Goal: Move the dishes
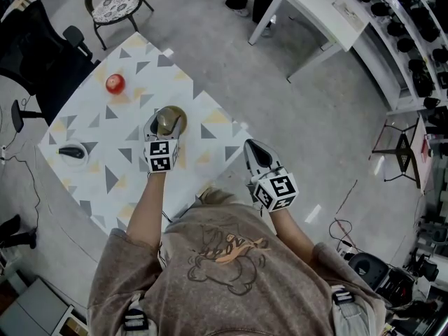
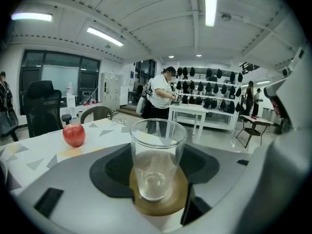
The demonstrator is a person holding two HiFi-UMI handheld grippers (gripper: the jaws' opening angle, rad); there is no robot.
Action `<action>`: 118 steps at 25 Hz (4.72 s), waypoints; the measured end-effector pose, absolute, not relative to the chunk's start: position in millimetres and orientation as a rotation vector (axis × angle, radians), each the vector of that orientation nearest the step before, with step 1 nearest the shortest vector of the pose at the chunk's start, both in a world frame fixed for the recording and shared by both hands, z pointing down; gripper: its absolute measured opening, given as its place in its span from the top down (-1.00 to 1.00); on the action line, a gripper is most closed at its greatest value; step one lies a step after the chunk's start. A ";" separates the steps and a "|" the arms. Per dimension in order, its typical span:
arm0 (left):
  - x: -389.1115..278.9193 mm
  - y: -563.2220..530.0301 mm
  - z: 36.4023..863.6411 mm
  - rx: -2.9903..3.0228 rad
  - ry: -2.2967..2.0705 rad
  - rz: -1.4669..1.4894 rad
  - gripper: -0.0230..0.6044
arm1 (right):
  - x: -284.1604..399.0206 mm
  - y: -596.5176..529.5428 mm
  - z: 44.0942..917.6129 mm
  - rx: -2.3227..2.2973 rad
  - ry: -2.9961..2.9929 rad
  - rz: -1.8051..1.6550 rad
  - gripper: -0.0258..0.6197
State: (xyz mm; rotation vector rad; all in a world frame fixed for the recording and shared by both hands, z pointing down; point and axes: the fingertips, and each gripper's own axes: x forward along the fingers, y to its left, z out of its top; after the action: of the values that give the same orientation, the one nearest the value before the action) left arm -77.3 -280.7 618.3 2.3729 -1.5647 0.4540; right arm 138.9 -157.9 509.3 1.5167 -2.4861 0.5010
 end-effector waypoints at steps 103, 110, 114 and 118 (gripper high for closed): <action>-195.5 -250.8 593.1 2.179 -1.905 0.309 0.00 | 68.6 -173.3 525.2 1.316 -2.567 0.535 0.92; -190.9 -229.2 584.3 2.185 -1.909 0.309 0.00 | 69.9 -164.0 515.7 1.322 -2.600 0.505 0.92; -186.0 -219.4 577.4 2.190 -1.912 0.296 0.00 | 72.1 -157.6 510.6 1.328 -2.614 0.489 0.92; -177.6 -212.7 571.9 2.212 -1.907 0.292 0.00 | 75.5 -151.7 508.4 1.333 -2.623 0.477 0.92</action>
State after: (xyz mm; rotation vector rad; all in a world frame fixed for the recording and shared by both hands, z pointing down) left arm -177.6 -212.7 571.9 2.2116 -1.9071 0.2919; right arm 75.5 -151.7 508.4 1.3329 -2.6226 0.4772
